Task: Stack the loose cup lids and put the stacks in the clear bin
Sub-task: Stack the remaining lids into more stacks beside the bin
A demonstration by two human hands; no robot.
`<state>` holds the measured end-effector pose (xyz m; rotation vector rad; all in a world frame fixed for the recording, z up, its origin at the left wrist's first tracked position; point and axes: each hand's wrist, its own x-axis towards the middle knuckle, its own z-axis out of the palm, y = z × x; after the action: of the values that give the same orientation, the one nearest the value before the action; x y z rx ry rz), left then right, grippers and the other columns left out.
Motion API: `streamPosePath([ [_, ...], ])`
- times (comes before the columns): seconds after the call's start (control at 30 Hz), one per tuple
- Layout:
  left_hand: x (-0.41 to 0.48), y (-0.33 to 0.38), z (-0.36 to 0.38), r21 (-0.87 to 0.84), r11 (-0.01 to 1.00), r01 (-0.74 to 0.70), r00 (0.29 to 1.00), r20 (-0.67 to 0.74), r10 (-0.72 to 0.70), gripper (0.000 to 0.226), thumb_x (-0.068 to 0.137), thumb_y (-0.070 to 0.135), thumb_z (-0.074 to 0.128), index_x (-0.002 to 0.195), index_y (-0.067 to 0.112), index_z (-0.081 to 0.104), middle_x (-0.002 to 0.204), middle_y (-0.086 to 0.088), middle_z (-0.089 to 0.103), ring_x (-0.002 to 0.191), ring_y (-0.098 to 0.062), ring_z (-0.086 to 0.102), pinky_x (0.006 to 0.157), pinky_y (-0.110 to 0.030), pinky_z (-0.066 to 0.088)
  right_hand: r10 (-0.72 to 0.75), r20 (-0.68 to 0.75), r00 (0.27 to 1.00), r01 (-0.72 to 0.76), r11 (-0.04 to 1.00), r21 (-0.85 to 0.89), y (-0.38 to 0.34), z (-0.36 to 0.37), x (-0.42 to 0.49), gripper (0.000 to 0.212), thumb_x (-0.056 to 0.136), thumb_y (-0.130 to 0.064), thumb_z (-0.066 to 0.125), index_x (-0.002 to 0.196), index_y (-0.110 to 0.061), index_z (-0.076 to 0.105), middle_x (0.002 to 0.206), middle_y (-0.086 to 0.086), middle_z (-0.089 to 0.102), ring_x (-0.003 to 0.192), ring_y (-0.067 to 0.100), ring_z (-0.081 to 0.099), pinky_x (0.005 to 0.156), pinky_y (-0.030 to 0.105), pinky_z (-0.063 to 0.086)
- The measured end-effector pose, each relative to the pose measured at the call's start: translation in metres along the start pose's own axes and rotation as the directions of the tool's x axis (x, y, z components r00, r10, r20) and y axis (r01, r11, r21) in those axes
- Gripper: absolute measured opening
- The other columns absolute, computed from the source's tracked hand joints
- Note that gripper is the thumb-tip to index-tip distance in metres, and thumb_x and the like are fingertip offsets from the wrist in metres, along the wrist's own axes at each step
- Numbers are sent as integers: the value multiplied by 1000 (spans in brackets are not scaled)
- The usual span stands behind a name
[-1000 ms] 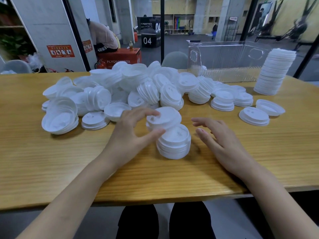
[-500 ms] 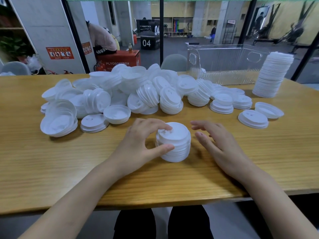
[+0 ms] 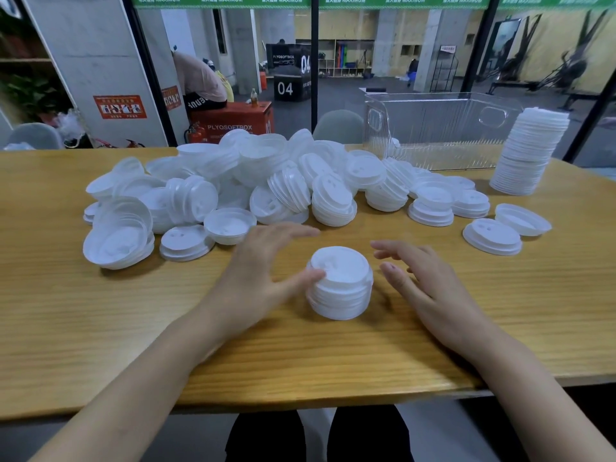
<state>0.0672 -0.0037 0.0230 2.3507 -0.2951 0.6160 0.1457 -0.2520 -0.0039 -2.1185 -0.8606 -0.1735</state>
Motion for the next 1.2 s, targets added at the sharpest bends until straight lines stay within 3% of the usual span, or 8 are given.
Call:
streamPosePath([
  [0.07, 7, -11, -17, 60, 997, 41, 996, -80, -36, 44, 80, 57, 69, 119, 40, 58, 121, 27, 55, 119, -2, 44, 100, -13, 32, -3, 1, 1000, 3, 1000, -4, -1, 0, 0, 55, 91, -63, 33, 133, -35, 53, 117, -24, 59, 119, -6, 42, 88, 1, 33],
  [0.3, 22, -72, -47, 601, 782, 163, 985, -47, -169, 35, 91, 29, 66, 125, 21, 61, 122, 0, 63, 118, -27, 46, 93, -39, 26, 1, 8, 1000, -2, 1000, 22, -2, 0, 0, 53, 90, -63, 34, 132, -37, 53, 117, -25, 58, 121, -6, 42, 88, 1, 34],
  [0.53, 22, -80, -40, 713, 699, -55, 997, -3, 81, 24, 86, 6, 71, 109, 14, 69, 93, -2, 71, 88, -30, 62, 84, -46, 38, 11, 13, 1000, -11, 1000, 21, -1, 0, 0, 55, 90, -64, 34, 132, -36, 53, 117, -26, 58, 122, -5, 41, 89, 2, 34],
  [0.7, 22, -39, -37, -112, 975, 191, 967, -151, -207, 27, 92, 13, 65, 116, 26, 62, 96, 8, 65, 86, -4, 59, 82, -14, 45, 9, 14, 1000, -9, 1000, 15, -3, -1, 0, 55, 89, -64, 32, 132, -37, 53, 117, -26, 58, 120, -7, 41, 88, 1, 33],
  [0.77, 22, -33, -34, -497, 800, 336, 907, -57, -416, 26, 92, 12, 63, 114, 26, 61, 98, 2, 69, 93, -10, 64, 83, -24, 51, 9, 12, 1000, -9, 1000, 15, -3, -1, 0, 56, 89, -64, 32, 132, -35, 54, 117, -25, 58, 120, -7, 41, 88, 1, 32],
  [0.87, 20, -40, -29, -664, 581, 470, 816, 77, -573, 21, 93, 9, 60, 112, 20, 60, 105, -8, 71, 93, -21, 64, 82, -35, 50, 6, 15, 1000, -6, 1000, 4, -2, -2, 0, 56, 90, -64, 32, 133, -35, 54, 117, -25, 58, 120, -8, 41, 89, 2, 33],
  [1.03, 15, -52, -25, -158, 878, 451, 878, -95, -468, 12, 94, 24, 62, 105, 29, 64, 115, 6, 64, 95, -11, 62, 84, -26, 49, 8, 18, 1000, -8, 1000, 2, -4, -2, 0, 55, 89, -65, 31, 131, -38, 53, 117, -26, 58, 121, -8, 40, 89, 2, 33],
  [1.2, 8, -44, -22, 77, 919, 386, 920, 47, -390, 49, 78, 41, 78, 120, 36, 53, 117, 23, 50, 111, -2, 45, 92, -24, 35, -7, 13, 1000, 7, 1000, -7, -4, -1, 0, 57, 90, -63, 31, 132, -33, 55, 117, -25, 58, 119, -9, 40, 88, 1, 31],
])
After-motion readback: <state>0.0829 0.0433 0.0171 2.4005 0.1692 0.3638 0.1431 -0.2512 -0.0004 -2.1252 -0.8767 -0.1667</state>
